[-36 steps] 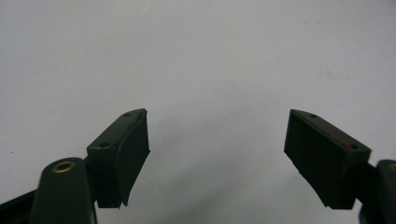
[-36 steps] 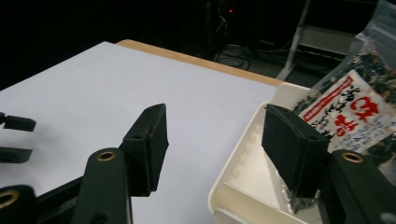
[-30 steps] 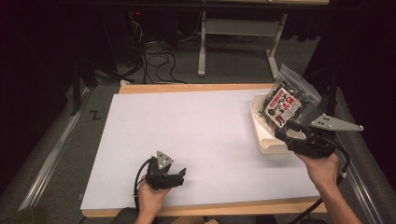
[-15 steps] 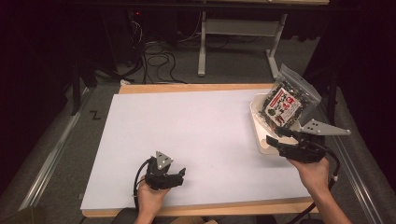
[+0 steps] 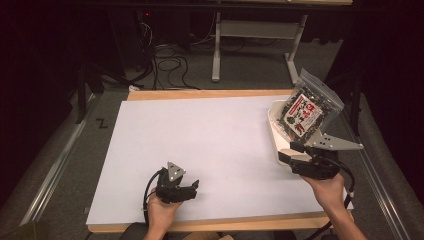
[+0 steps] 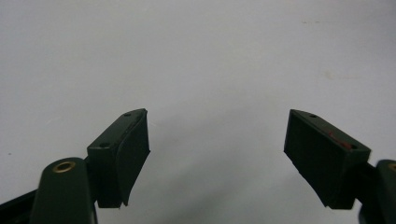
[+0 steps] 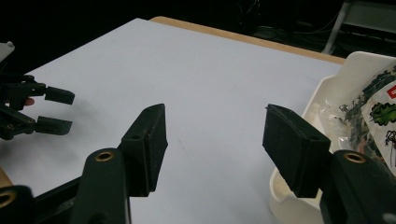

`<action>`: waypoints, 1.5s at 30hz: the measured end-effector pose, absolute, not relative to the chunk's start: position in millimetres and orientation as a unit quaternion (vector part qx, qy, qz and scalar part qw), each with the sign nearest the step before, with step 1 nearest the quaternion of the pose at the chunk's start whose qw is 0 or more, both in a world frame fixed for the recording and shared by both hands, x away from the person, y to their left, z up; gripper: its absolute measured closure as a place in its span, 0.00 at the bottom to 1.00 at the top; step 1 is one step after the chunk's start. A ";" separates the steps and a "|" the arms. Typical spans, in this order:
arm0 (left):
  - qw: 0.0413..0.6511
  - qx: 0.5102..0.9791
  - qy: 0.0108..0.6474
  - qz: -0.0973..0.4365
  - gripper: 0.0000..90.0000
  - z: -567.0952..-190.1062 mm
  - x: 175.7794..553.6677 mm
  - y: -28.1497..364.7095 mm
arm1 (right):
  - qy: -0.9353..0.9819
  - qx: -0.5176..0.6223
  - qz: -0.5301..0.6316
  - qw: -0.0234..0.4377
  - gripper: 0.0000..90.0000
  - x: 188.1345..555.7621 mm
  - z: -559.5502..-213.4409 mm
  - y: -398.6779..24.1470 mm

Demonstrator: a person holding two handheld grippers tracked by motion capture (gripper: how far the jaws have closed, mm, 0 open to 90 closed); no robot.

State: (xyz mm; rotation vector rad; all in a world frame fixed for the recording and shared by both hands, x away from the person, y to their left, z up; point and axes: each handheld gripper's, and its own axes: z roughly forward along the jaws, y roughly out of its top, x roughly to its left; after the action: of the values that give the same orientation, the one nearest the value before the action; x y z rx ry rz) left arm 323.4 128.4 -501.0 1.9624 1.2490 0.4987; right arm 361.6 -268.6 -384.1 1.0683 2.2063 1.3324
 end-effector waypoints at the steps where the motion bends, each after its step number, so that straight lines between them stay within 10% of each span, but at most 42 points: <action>1: 0.373 0.765 0.488 0.195 0.25 -501.1 323.3 128.5 | 0.780 0.374 0.470 0.176 0.45 361.7 -385.4 -268.6; 45: 0.373 0.766 0.486 0.193 0.26 -501.4 323.8 127.9 | 0.814 0.386 0.413 0.132 0.47 373.0 -449.1 -233.7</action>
State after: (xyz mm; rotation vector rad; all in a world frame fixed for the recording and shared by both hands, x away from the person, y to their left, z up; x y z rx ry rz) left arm 323.8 127.9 -501.4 1.9629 1.2457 0.4949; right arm 373.0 -233.7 -449.1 1.1191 2.3641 1.1990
